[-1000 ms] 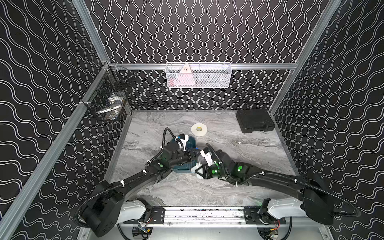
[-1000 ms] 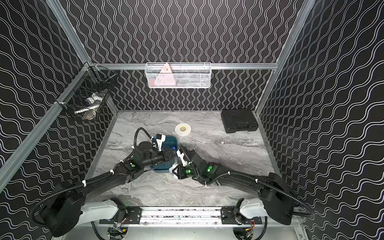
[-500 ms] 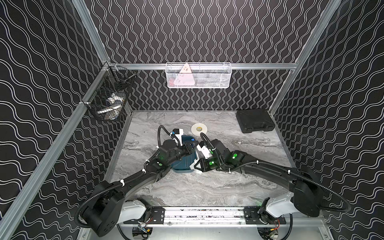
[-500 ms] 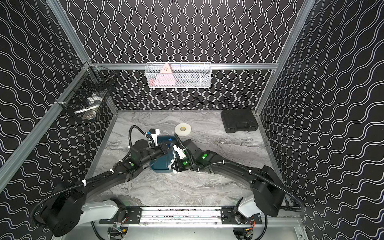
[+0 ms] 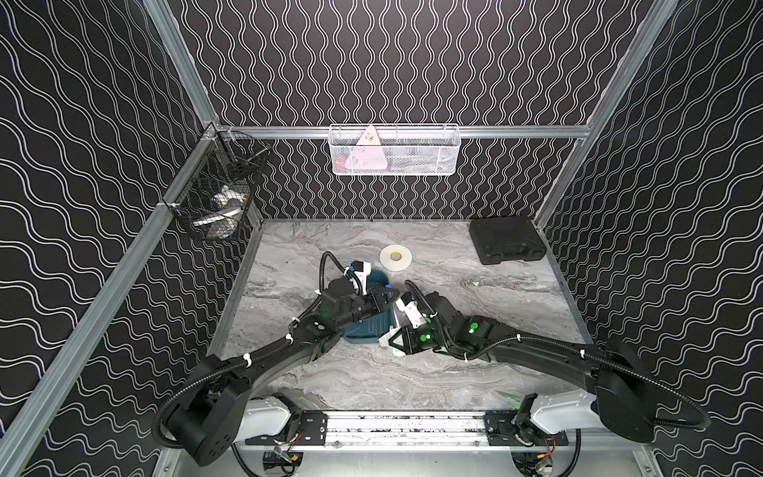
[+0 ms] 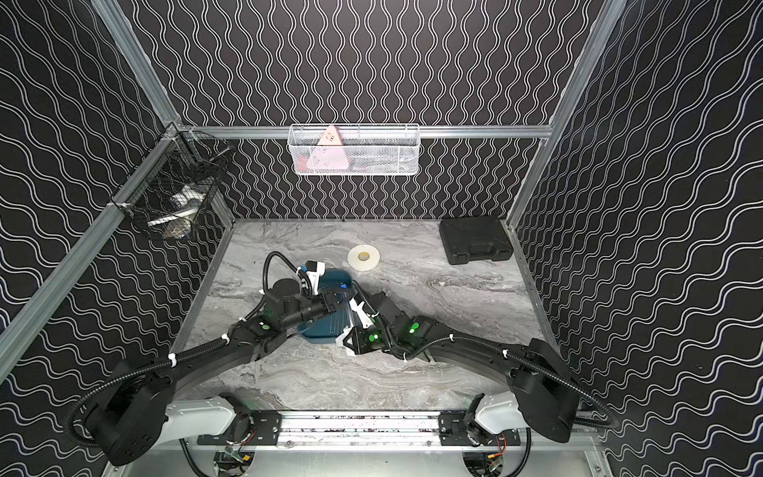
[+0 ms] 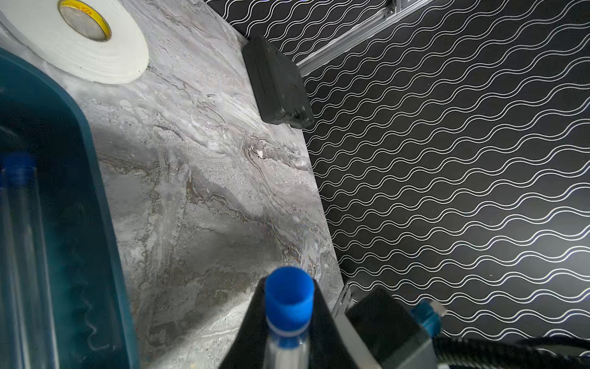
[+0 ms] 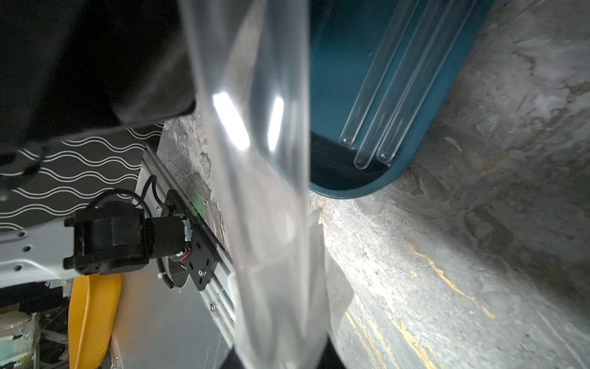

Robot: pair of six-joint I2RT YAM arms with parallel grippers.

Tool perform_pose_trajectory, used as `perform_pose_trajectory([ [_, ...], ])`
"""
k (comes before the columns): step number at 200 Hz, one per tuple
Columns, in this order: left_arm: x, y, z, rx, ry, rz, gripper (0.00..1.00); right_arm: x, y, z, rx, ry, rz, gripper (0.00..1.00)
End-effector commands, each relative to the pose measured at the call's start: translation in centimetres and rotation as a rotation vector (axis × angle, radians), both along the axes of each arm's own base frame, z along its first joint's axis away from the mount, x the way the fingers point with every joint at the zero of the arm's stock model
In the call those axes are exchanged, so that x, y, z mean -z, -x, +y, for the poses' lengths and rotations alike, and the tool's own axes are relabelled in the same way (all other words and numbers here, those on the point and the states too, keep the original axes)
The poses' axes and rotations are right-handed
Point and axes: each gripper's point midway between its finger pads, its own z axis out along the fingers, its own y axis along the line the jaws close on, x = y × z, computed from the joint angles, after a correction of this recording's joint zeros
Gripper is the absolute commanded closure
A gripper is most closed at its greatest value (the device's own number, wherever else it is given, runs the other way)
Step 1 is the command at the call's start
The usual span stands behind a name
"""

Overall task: Wipe the exteriors of test tubes
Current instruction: Wipe the dirt from the test tube.

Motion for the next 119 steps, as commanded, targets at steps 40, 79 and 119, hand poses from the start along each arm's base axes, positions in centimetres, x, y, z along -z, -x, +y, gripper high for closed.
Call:
perform_pose_trajectory([
  [40,-0.6,0.6,-0.5,0.044,0.035,-0.003,0.84,-4.0,-5.2,1.8,0.091,-0.044,-0.167,0.8],
  [79,-0.9,0.7,-0.4,0.042,0.038,-0.004,0.84,-4.8,-7.5,2.5,0.099,-0.032,-0.192,0.82],
  [119,-1.1,0.4,0.0,0.031,0.026,-0.012,0.84,-2.7,-4.8,1.4,0.066,0.004,-0.141,0.83],
])
